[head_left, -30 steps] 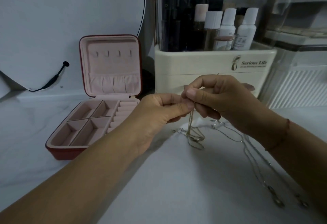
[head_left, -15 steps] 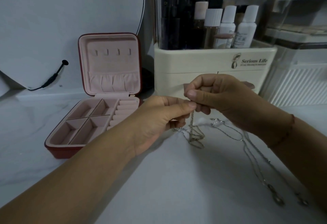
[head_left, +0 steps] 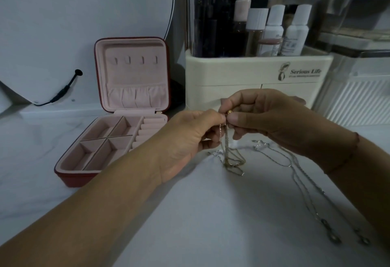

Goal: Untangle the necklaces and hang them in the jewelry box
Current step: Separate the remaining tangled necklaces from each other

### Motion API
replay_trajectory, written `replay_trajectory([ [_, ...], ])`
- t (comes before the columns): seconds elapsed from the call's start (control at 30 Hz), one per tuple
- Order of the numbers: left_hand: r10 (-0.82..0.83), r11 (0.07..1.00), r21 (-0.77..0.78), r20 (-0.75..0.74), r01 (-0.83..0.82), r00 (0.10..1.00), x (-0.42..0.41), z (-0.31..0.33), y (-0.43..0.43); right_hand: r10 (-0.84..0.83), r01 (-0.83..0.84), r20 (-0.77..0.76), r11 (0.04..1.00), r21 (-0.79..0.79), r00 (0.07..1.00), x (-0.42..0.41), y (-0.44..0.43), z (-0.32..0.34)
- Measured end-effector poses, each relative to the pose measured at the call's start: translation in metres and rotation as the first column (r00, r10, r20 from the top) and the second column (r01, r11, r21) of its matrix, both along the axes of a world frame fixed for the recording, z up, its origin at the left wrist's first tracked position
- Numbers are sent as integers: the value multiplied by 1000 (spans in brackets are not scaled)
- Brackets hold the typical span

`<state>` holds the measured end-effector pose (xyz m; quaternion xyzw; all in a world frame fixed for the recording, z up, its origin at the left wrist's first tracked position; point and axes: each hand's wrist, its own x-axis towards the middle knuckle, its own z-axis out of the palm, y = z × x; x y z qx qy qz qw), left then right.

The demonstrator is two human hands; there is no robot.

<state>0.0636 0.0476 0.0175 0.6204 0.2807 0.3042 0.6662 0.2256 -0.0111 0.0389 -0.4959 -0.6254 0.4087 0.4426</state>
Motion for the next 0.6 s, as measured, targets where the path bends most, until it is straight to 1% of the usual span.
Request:
replay_trajectory([
  [0.07,12,1000,13,-7,-12,1000,1,1,2,-66,65,32,997,30,997,0,1,-1],
  [0.13,25,1000,-3,8,-25,1000,-1,2,6,-163,153,106,983,98,981,1,2,-2],
  [0.23,-5,999,-39,122,10,992,-10,8,12,-257,220,205,957,189,944,3,3,-1],
  [0.3,22,999,-37,216,-14,976,-17,12,17,-263,225,201,955,191,944,5,2,0],
  [0.4,150,988,-64,301,-137,942,-25,19,24,-250,221,163,960,174,954,5,2,1],
  [0.5,286,958,-78,278,-275,917,-31,26,30,-272,248,130,952,177,953,6,4,0],
  [0.6,379,925,-63,204,-374,903,-39,26,38,-322,298,114,936,186,940,10,6,0],
])
